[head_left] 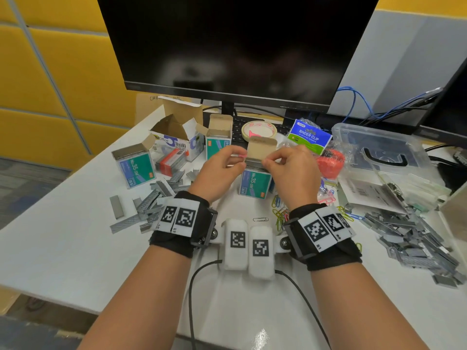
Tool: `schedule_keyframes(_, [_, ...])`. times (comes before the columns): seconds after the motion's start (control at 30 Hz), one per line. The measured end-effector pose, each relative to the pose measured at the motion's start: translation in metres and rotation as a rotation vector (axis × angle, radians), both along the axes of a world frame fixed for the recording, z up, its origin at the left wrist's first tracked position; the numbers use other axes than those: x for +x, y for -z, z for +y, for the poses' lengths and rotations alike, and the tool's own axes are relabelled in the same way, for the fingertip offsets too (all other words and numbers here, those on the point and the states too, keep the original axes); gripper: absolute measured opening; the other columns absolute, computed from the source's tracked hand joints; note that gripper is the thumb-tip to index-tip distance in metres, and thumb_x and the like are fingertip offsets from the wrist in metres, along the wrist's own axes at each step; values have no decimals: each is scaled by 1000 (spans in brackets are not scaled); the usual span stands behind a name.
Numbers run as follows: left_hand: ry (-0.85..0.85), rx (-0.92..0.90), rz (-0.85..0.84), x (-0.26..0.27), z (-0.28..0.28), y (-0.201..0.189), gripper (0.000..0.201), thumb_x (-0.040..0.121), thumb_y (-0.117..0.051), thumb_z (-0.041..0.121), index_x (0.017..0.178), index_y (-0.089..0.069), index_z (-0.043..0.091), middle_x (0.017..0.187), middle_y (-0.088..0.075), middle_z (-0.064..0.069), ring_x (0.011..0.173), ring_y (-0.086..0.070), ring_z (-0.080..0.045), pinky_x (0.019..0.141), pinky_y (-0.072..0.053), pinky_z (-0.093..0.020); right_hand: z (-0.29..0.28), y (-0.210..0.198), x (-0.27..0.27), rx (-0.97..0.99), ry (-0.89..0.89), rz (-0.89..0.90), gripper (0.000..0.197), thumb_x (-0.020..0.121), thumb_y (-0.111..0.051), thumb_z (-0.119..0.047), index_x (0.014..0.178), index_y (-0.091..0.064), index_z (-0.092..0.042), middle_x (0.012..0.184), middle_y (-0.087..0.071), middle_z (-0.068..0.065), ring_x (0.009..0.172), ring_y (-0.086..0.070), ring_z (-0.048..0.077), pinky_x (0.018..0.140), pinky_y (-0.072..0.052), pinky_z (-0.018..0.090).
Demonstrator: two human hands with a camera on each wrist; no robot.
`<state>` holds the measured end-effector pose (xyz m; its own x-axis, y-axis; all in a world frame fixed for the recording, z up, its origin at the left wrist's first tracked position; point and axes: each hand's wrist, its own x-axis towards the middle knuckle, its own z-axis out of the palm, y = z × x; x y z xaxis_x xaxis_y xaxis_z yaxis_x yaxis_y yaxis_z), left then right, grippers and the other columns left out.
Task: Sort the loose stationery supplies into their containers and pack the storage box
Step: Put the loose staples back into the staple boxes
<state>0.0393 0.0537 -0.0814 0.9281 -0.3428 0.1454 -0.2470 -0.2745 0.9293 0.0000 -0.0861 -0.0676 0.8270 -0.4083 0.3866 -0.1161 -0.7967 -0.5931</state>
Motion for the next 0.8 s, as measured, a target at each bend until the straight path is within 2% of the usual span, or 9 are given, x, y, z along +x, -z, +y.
schedule_keyframes(0.1, [-10, 42, -45, 1, 0, 0, 17, 96, -47, 13, 105, -58, 23, 117, -60, 2, 108, -54, -11, 95, -44, -31, -1, 1, 1, 47, 7, -6, 12, 85, -65, -33, 89, -69, -21, 109, -54, 4, 97, -53, 16, 65, -32, 25])
schedule_keyframes(0.2, [-14, 102, -88, 3, 0, 1, 22, 97, -45, 14, 109, -63, 19, 116, -60, 1, 101, -52, -8, 82, -44, -19, -2, 3, 2, 60, 6, 7, 16, 86, -65, -34, 89, -69, -20, 110, -55, 5, 97, -52, 16, 61, -30, 21])
schedule_keyframes(0.27, [-14, 131, -103, 3, -1, 2, 24, 98, -43, 14, 111, -63, 18, 116, -59, 1, 100, -52, -8, 75, -42, -14, -2, 4, 3, 70, -13, 6, 16, 86, -64, -34, 90, -70, -20, 109, -55, 6, 98, -53, 18, 65, -33, 24])
schedule_keyframes(0.4, [-20, 126, -108, 2, -1, 1, 26, 98, -43, 13, 113, -64, 17, 117, -60, 1, 103, -52, -8, 84, -43, -20, -1, 4, -2, 103, -100, -45, 20, 88, -60, -36, 97, -71, -22, 104, -50, 4, 92, -53, 15, 69, -37, 27])
schedule_keyframes(0.5, [-17, 107, -100, 1, -1, 0, 25, 97, -44, 13, 113, -63, 16, 110, -60, 3, 100, -52, -7, 81, -42, -19, 1, 6, -6, 97, -162, 8, 28, 88, -58, -43, 104, -72, -24, 100, -44, 1, 95, -50, 14, 75, -45, 33])
schedule_keyframes(0.6, [-15, 107, -90, 0, -1, 0, 23, 97, -44, 14, 110, -63, 16, 109, -59, 5, 99, -53, -8, 76, -42, -15, -1, 8, -6, 46, -173, 64, 29, 91, -54, -43, 108, -71, -27, 102, -43, 1, 96, -47, 13, 76, -44, 31])
schedule_keyframes(0.73, [7, 101, -50, -4, 4, -2, 25, 99, -43, 17, 118, -60, 18, 114, -59, 4, 104, -52, -9, 82, -39, -21, -1, 8, -6, 44, -178, 63, 28, 92, -54, -40, 108, -71, -26, 101, -41, 1, 91, -41, 9, 76, -42, 31])
schedule_keyframes(0.8, [-51, 94, -11, -7, 12, -4, 26, 99, -43, 19, 121, -57, 20, 118, -57, 1, 104, -50, -10, 84, -37, -24, -1, 8, -6, 49, -174, 53, 28, 92, -55, -39, 107, -71, -24, 100, -41, 0, 90, -41, 9, 77, -44, 33])
